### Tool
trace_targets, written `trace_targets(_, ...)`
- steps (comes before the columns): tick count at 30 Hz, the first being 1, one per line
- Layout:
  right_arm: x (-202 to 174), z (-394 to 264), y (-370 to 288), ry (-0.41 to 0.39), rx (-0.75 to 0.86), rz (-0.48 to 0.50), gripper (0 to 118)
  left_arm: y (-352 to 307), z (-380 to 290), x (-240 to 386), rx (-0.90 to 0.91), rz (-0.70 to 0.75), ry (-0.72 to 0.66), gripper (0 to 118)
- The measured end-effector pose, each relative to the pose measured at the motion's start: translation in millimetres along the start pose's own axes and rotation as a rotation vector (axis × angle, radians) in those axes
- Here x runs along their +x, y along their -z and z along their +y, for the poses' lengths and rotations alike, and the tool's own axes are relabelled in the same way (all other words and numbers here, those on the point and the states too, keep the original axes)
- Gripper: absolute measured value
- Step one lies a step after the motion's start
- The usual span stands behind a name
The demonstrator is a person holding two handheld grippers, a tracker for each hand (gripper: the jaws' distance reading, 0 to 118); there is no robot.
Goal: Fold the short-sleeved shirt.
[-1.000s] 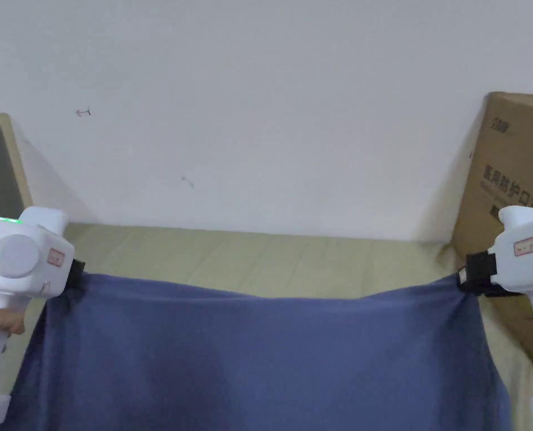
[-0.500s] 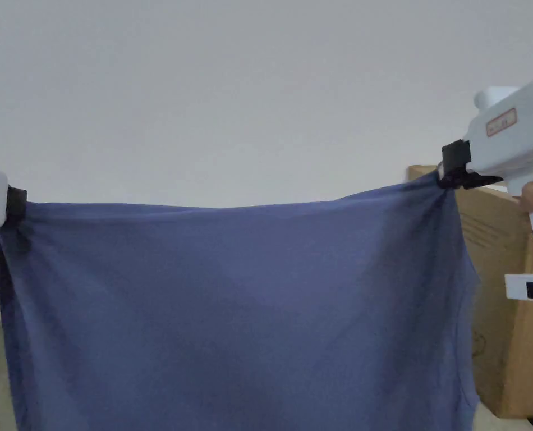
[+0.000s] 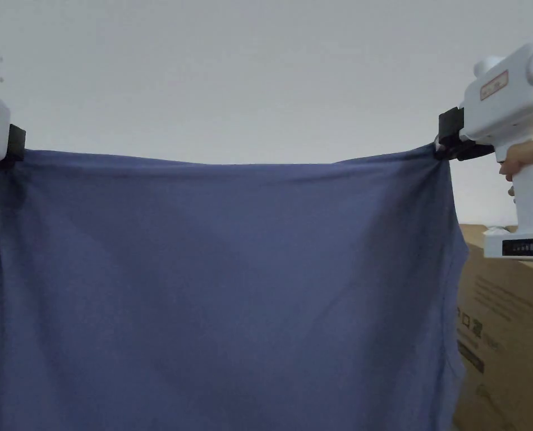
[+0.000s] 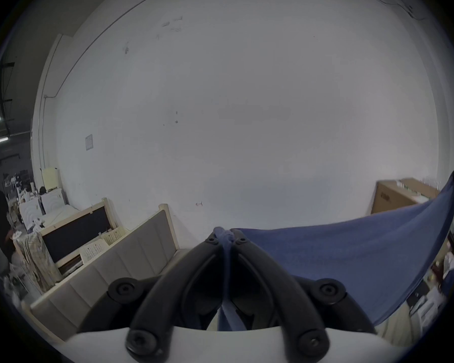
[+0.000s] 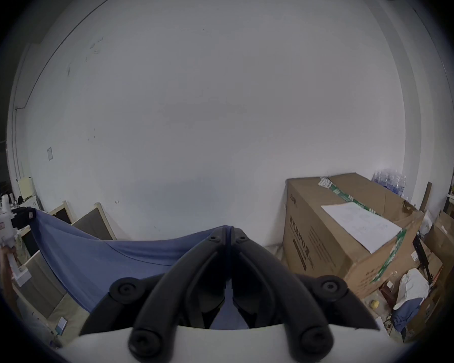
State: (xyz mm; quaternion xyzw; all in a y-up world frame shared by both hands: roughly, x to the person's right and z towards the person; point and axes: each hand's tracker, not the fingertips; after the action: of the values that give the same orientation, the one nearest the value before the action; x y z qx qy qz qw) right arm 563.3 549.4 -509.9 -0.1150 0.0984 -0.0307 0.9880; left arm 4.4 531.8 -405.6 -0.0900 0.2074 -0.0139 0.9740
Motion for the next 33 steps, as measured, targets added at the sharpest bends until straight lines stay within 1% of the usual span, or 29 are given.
trace_targets(1, 1.1, 2.8, 5.7, -0.005, 0.006, 0.001, 3, 0.2, -0.1, 2.3, 0.044, 0.004, -0.048, 2)
trace_targets(3, 5.8, 6.7, 17.2, -0.001, 0.021, -0.005, 3, 13.9, 6.2, 6.2, 0.04, -0.006, -0.021, 2)
trace_targets(4, 10.0, 8.5, 24.6, 0.022, 0.021, 0.003, 3, 23.3, 9.9, 8.7, 0.042, -0.01, -0.025, 2)
trace_targets(5, 15.2, 12.1, 36.2, 0.031, 0.013, 0.012, 3, 23.3, 11.3, 18.3, 0.012, -0.005, 0.008, 2)
trace_targets(6, 17.4, 12.1, 41.3, 0.061, 0.015, 0.009, 3, 23.4, 7.8, 26.8, 0.026, 0.002, 0.009, 2)
trace_targets(8, 20.9, 13.5, 53.8, 0.076, 0.012, -0.006, 3, 29.1, 3.5, 32.4, 0.038, -0.001, 0.021, 2)
trace_targets(9, 21.7, 11.0, 56.8, 0.078, 0.027, -0.008, 3, 27.1, -1.1, 34.2, 0.091, -0.027, 0.009, 2)
trace_targets(11, 23.1, 5.6, 60.0, 0.071, 0.038, -0.005, 3, 32.8, -7.3, 38.8, 0.076, -0.01, 0.03, 2)
trace_targets(12, 25.0, 4.1, 64.5, 0.061, 0.017, 0.003, 3, 39.3, -9.8, 41.4, 0.056, -0.005, 0.031, 2)
trace_targets(13, 26.6, 1.7, 68.7, 0.042, 0.0, 0.007, 3, 58.9, -10.7, 37.5, 0.026, -0.002, 0.042, 2)
trace_targets(14, 23.9, -7.4, 68.2, 0.047, 0.007, -0.003, 3, 66.4, -17.3, 36.4, 0.044, -0.017, 0.032, 2)
trace_targets(15, 24.1, -13.4, 71.8, 0.021, -0.014, -0.014, 3, 72.0, -23.3, 39.1, 0.04, -0.018, 0.037, 2)
trace_targets(16, 24.9, -18.9, 75.9, 0.017, -0.017, -0.011, 3, 76.4, -29.3, 42.2, 0.025, -0.006, 0.039, 2)
trace_targets(17, 25.3, -25.8, 81.5, 0.02, -0.044, -0.011, 3, 94.2, -34.6, 38.1, 0.016, -0.012, 0.032, 2)
trace_targets(19, 18.6, -43.2, 81.5, 0.015, -0.055, -0.008, 3, 104.7, -50.8, 40.1, -0.023, -0.014, 0.028, 2)
trace_targets(22, 17.3, -69.6, 93.1, 0.007, -0.093, -0.016, 3, 105.8, -95.1, 50.2, -0.063, -0.015, 0.046, 2)
trace_targets(24, 16.1, -94.1, 102.3, 0.007, -0.137, -0.023, 3, 117.0, -126.7, 53.8, -0.128, -0.016, 0.043, 2)
trace_targets(26, 15.4, -124.4, 112.4, -0.004, -0.186, -0.016, 3, 124.9, -162.8, 51.9, -0.176, -0.035, 0.023, 2)
trace_targets(27, 16.4, -147.1, 119.2, 0.012, -0.22, -0.022, 3, 128.1, -189.4, 53.0, -0.21, -0.03, 0.005, 2)
trace_targets(29, 19.6, -185.1, 135.9, 0.008, -0.309, -0.024, 3, 145.1, -233.5, 51.3, -0.303, -0.035, 0.027, 2)
trace_targets(31, 27.4, -226.1, 151.9, 0.027, -0.374, -0.035, 3, 153.6, -281.0, 51.9, -0.375, -0.041, 0.062, 2)
trace_targets(33, 33.0, -274.6, 159.4, 0.078, -0.427, -0.019, 3, 154.1, -328.9, 55.0, -0.444, -0.053, 0.038, 2)
